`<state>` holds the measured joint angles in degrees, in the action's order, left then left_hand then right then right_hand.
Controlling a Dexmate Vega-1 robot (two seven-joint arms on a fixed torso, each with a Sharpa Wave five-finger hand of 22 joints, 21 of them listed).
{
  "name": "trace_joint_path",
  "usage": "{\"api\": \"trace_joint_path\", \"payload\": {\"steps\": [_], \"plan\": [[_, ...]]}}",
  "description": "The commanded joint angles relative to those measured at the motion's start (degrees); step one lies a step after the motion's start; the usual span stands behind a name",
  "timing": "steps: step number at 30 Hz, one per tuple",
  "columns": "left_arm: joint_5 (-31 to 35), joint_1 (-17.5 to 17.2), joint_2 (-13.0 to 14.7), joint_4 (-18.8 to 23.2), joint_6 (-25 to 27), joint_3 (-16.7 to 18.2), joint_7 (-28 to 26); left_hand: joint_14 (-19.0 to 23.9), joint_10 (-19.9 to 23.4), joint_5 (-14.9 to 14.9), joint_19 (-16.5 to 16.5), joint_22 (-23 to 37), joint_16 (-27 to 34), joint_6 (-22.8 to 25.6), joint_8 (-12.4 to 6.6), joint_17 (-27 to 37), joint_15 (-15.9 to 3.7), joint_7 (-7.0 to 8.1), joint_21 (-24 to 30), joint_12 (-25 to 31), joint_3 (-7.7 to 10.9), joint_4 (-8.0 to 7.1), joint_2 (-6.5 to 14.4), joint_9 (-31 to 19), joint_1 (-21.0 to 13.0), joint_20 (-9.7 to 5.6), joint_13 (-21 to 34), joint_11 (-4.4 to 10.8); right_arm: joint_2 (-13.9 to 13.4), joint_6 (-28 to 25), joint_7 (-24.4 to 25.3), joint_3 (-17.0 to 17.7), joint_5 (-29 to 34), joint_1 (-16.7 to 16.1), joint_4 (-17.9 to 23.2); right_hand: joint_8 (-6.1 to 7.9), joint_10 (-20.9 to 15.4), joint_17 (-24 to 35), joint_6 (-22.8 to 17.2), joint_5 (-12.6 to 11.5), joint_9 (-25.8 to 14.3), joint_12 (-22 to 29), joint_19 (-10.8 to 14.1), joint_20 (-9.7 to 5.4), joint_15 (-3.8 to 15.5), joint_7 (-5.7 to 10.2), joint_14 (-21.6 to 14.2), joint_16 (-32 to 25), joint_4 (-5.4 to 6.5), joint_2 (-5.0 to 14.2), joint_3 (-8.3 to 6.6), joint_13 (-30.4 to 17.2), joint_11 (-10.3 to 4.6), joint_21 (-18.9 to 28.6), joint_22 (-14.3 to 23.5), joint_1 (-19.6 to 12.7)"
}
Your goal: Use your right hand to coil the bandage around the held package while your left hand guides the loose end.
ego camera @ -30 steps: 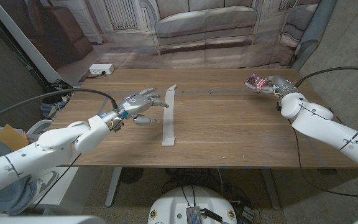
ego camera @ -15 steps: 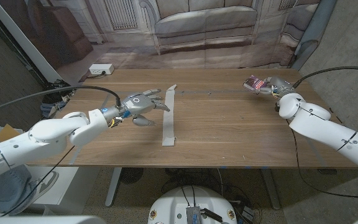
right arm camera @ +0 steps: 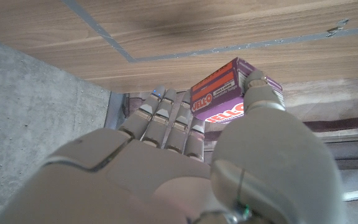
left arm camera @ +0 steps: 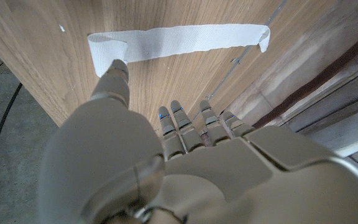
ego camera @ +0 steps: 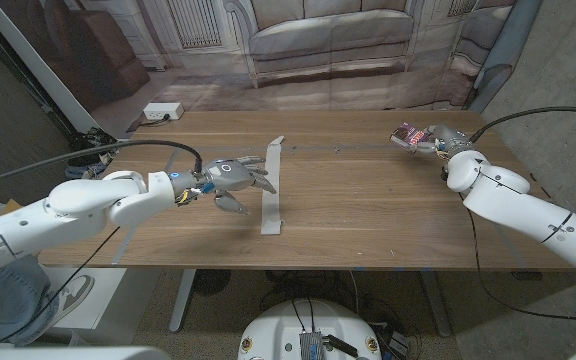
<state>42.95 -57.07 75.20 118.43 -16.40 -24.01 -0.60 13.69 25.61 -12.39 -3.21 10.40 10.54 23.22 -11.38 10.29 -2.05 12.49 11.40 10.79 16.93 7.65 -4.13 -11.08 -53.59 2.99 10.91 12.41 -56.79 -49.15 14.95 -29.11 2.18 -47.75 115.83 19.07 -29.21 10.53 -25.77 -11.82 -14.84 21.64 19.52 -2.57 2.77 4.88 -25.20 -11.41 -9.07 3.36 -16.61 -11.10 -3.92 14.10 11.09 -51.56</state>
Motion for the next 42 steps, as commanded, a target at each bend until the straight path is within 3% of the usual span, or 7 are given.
{"api": "trace_joint_path", "payload": {"steps": [1,6,12,27,42], "plan": [[1.9,5.3,-3.0,-1.7,-6.3,-2.2,5.9,-0.2,-0.2,-0.6,0.0,0.0,0.1,-0.4,-0.02,0.1,-7.13,0.13,0.1,0.0,0.09,0.18,0.5,-0.2,-1.2,0.34,0.2,0.07,-0.1,-1.1,0.5,0.1,-0.8,-0.6,0.7,0.22,-5.5,0.1,-4.4,-0.2,-0.2,0.0,0.4,-2.22,3.61,3.55,-0.4,0.0,0.63,3.88,-1.18,-0.3,-5.13,-0.2,0.1,-3.2],[3.5,8.0,-4.8,-2.9,-9.0,-3.5,7.3,-0.5,0.1,-0.9,0.1,0.0,0.0,0.6,-0.49,-0.1,-7.59,0.16,0.1,0.2,0.81,0.76,1.4,-0.3,-3.3,0.45,0.2,0.12,0.2,-0.9,0.9,0.4,-1.4,-0.8,0.4,0.21,-5.8,0.1,-4.5,-0.2,-0.2,0.0,0.4,-2.21,3.63,3.53,-0.4,0.0,0.66,3.91,-1.22,-0.3,-5.17,-0.2,0.1,-3.2],[4.8,10.9,-6.4,-4.7,-13.1,-5.1,8.6,-0.3,0.5,-0.8,0.1,0.0,0.1,1.2,-0.77,-0.1,-7.69,0.17,0.1,0.4,0.73,0.63,1.5,-0.3,-3.6,0.14,0.2,0.12,0.2,-1.0,0.9,0.2,-1.7,-0.6,0.2,0.16,-6.5,0.1,-4.6,-0.2,-0.2,0.2,0.4,-2.18,3.66,3.49,-0.5,0.1,0.67,3.84,-1.26,-0.3,-5.44,-0.2,0.1,-3.2],[10.0,13.0,-8.4,-7.3,-17.4,-7.0,5.9,-1.0,-0.5,-0.7,0.0,0.0,0.1,0.3,-0.33,0.0,-7.80,0.20,0.0,0.0,-0.27,0.08,0.8,-0.2,-3.0,-0.31,0.1,0.08,0.2,-1.1,1.3,0.4,-2.6,-0.4,-0.1,0.12,-6.7,0.1,-4.8,-0.3,-0.3,0.1,0.4,-2.21,3.78,3.50,-0.7,0.1,0.72,3.95,-1.39,-0.2,-5.58,-0.3,0.1,-3.3],[10.7,14.4,-11.0,-11.0,-19.3,-9.5,4.1,0.0,0.0,-0.8,0.5,0.0,0.5,0.8,-0.67,-0.1,-7.88,0.19,0.2,0.4,-0.26,0.41,0.9,-0.3,-4.6,-0.22,0.1,0.10,0.3,-0.7,1.8,0.7,-3.4,-0.6,-1.0,0.11,-6.8,0.1,-5.1,-0.5,-0.3,0.0,0.5,-2.23,3.77,3.34,-0.9,0.2,0.70,3.96,-1.58,-0.2,-5.56,-0.3,0.1,-3.5]]}}
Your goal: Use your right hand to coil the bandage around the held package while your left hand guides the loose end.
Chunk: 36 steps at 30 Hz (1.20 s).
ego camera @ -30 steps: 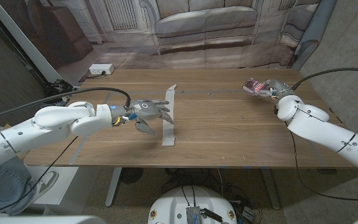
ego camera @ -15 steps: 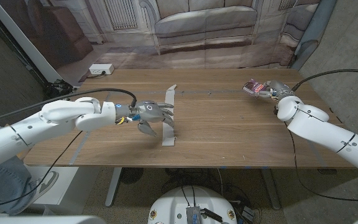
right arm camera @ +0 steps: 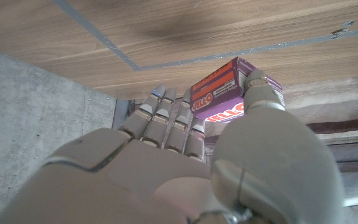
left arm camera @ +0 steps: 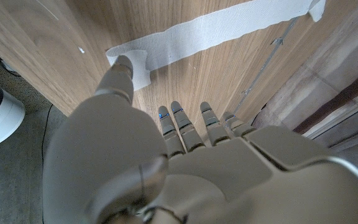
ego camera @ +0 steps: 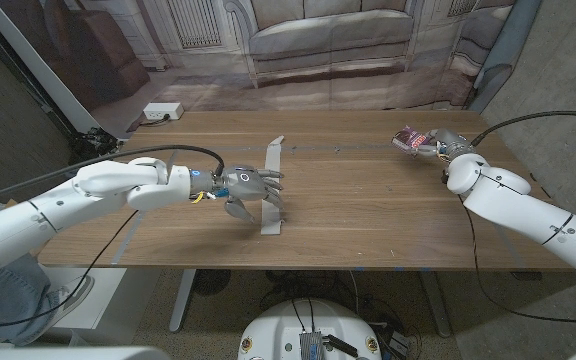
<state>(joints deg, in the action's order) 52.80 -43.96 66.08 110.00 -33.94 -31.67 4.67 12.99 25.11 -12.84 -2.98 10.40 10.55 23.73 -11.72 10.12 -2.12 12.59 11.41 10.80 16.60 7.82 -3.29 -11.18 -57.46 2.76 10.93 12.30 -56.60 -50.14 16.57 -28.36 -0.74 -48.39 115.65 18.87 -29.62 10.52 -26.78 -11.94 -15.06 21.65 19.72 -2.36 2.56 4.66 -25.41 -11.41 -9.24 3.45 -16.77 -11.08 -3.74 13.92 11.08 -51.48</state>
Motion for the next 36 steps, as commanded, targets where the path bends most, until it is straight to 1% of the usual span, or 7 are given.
{"api": "trace_joint_path", "payload": {"steps": [1,6,14,20,28,31,36], "plan": [[0.8,1.3,-1.9,-2.6,-1.7,-1.9,-1.1,0.7,0.6,-0.4,0.3,0.0,0.5,0.3,-0.36,0.1,-7.83,0.08,0.2,0.4,0.08,0.24,0.1,-0.2,-0.8,0.00,0.1,0.21,0.1,0.4,0.2,-0.1,-0.5,0.0,-0.9,0.30,-6.4,0.1,-4.1,-0.4,-0.1,0.0,0.3,-2.46,3.99,3.65,-0.7,0.2,0.87,3.89,-1.42,-0.2,-5.80,-0.2,0.1,-3.5],[0.8,1.5,-2.0,-2.6,-1.0,-2.0,-0.3,1.0,1.1,-0.4,0.3,0.0,0.5,0.9,-0.63,0.1,-7.95,0.05,0.2,0.6,0.10,0.18,0.3,-0.3,-1.1,-0.23,0.1,0.22,0.2,0.4,0.3,-0.3,-0.5,0.1,-1.1,0.28,-6.8,0.1,-4.2,-0.4,-0.1,0.0,0.4,-2.47,4.06,3.73,-0.7,0.2,0.92,3.89,-1.44,-0.2,-5.84,-0.2,0.1,-3.5],[1.1,2.2,-2.2,-3.0,-1.6,-2.4,-0.5,1.2,2.5,-0.3,0.4,0.0,0.5,2.2,-1.14,0.1,-8.05,0.06,0.2,0.9,0.11,0.04,0.6,-0.4,-1.6,-0.42,0.2,0.23,0.5,0.5,0.4,-0.4,-0.8,0.1,-1.5,0.22,-6.9,0.1,-4.2,-0.4,-0.1,0.0,0.4,-2.53,4.05,3.93,-0.8,0.2,0.90,3.84,-1.49,-0.2,-5.94,-0.2,0.1,-3.6],[0.3,3.7,-3.1,-4.2,-3.4,-3.6,1.2,1.6,3.9,-0.3,0.4,-0.1,0.5,3.8,-1.70,0.0,-8.25,0.04,0.2,1.2,0.11,-0.03,1.0,-0.4,-2.2,-0.75,0.2,0.25,0.7,0.7,0.6,-0.4,-1.0,0.0,-1.7,0.18,-7.0,0.1,-4.2,-0.4,-0.1,-0.1,0.5,-2.51,4.10,3.83,-0.8,0.2,0.90,3.81,-1.52,-0.2,-5.80,-0.2,0.1,-3.6],[1.7,3.1,-3.2,-4.5,-3.4,-3.8,-0.8,1.8,5.1,-0.2,0.5,-0.1,0.5,4.9,-2.06,0.0,-8.28,0.08,0.2,1.3,0.01,-0.09,1.2,-0.4,-2.6,-0.92,0.3,0.26,0.8,0.8,0.8,-0.4,-1.2,0.0,-1.8,0.18,-7.0,0.1,-4.5,-0.5,-0.1,-0.1,0.5,-2.53,4.04,4.02,-0.9,0.2,0.93,3.82,-1.57,-0.2,-5.88,-0.2,0.1,-3.6],[1.9,2.9,-3.3,-4.6,-3.4,-3.9,-1.4,1.9,5.2,-0.1,0.5,-0.1,0.5,5.1,-2.08,0.0,-8.24,0.09,0.2,1.3,-0.02,-0.13,1.2,-0.4,-2.6,-0.71,0.2,0.26,0.7,1.3,0.7,-0.5,-1.1,-0.1,-1.9,0.19,-7.1,0.1,-4.6,-0.5,-0.1,-0.1,0.5,-2.52,3.97,4.02,-0.9,0.2,0.92,3.80,-1.59,-0.2,-5.88,-0.2,0.1,-3.6],[1.2,2.7,-3.4,-4.9,-3.3,-4.1,-1.1,1.9,5.4,-0.1,0.6,-0.1,0.5,5.3,-2.12,0.1,-8.14,0.09,0.2,1.3,-0.06,-0.25,1.3,-0.4,-2.6,-0.60,0.2,0.27,0.8,1.3,0.7,-0.6,-1.2,0.0,-2.0,0.17,-7.2,0.1,-4.6,-0.5,-0.1,-0.2,0.5,-2.48,4.00,4.05,-0.9,0.3,0.95,3.77,-1.60,-0.2,-5.87,-0.2,0.1,-3.6]]}}
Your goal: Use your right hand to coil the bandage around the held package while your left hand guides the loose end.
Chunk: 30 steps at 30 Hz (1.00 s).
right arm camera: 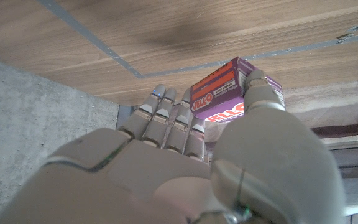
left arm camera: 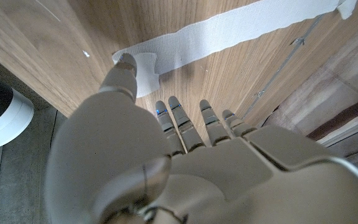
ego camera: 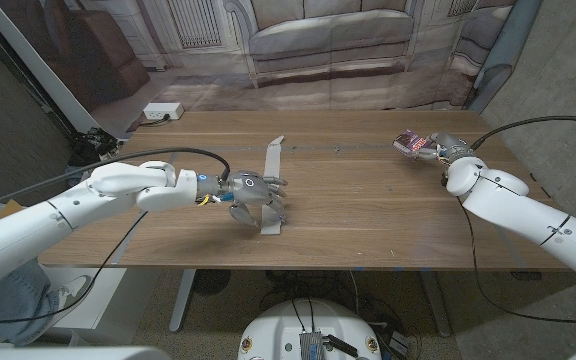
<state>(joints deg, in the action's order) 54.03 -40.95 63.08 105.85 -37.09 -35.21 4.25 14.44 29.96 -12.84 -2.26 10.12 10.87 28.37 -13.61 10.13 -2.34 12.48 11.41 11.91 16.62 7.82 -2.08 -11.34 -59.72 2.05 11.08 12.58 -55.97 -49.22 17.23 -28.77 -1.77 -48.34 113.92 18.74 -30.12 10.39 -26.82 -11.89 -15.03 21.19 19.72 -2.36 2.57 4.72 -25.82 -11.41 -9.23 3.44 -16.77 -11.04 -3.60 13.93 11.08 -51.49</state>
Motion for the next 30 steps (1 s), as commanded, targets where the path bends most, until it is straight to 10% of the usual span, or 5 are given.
{"api": "trace_joint_path", "payload": {"steps": [1,30], "plan": [[-0.2,-0.3,-0.5,-0.8,-0.2,-0.7,-0.6,0.5,0.6,-0.1,-0.1,0.2,0.2,0.7,-0.25,0.1,-7.95,0.20,0.2,0.2,-0.07,-0.26,0.1,-0.3,-0.3,0.11,0.1,-0.01,0.2,0.4,0.1,-0.2,-0.2,-0.1,-0.4,0.29,-6.7,0.2,-4.6,-0.6,-0.1,0.3,0.5,-2.49,3.97,3.98,-0.5,0.3,0.94,3.77,-1.62,-0.3,-6.00,-0.2,0.1,-3.6],[1.3,2.8,-3.9,-4.6,-1.5,-3.8,-0.6,2.8,7.7,0.5,0.5,0.2,0.4,8.8,-2.46,0.1,-8.22,0.18,0.2,0.6,-0.07,-0.57,2.2,-0.2,-2.2,-0.45,0.1,0.03,0.6,-0.3,0.1,-0.3,-0.6,0.2,-0.9,0.12,-7.0,0.2,-4.9,-0.7,-0.2,0.1,0.6,-2.45,4.10,4.14,-0.7,0.3,1.06,3.83,-1.80,-0.3,-6.00,-0.3,0.1,-3.6]]}}
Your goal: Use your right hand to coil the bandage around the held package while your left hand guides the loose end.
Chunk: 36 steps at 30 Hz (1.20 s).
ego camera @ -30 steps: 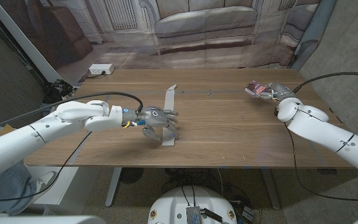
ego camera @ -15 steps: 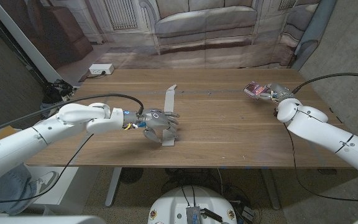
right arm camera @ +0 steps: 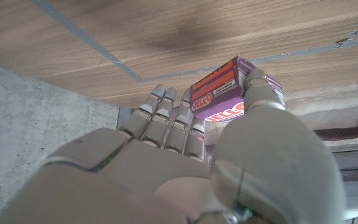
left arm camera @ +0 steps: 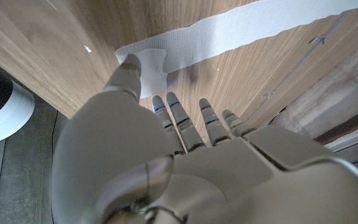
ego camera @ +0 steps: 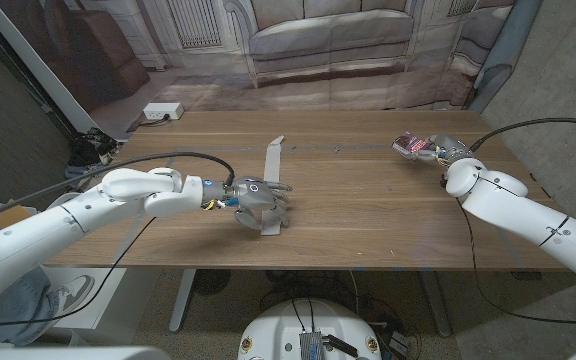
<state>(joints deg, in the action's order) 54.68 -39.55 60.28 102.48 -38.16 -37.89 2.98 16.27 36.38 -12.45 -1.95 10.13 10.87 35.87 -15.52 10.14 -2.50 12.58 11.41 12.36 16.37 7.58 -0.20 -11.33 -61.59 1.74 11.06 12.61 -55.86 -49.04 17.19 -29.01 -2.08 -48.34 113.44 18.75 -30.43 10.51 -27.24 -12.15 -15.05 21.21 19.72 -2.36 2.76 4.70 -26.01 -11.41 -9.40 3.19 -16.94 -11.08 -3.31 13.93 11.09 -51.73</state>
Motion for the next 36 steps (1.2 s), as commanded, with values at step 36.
{"api": "trace_joint_path", "payload": {"steps": [36], "plan": [[-0.1,1.1,-3.2,-3.0,3.3,-1.6,-5.1,16.7,27.4,0.8,5.9,0.1,2.3,24.2,-11.25,1.1,-8.93,-1.92,0.7,5.3,2.12,-0.68,5.4,-0.1,-3.9,-0.15,6.4,0.18,0.9,1.4,-0.4,-0.7,-0.5,0.9,-2.6,-0.06,-7.1,0.1,-4.7,-0.5,-0.3,-0.1,0.6,-2.46,3.88,4.11,-0.7,0.3,1.27,4.13,-1.82,-0.2,-6.24,-0.4,0.1,-3.4]]}}
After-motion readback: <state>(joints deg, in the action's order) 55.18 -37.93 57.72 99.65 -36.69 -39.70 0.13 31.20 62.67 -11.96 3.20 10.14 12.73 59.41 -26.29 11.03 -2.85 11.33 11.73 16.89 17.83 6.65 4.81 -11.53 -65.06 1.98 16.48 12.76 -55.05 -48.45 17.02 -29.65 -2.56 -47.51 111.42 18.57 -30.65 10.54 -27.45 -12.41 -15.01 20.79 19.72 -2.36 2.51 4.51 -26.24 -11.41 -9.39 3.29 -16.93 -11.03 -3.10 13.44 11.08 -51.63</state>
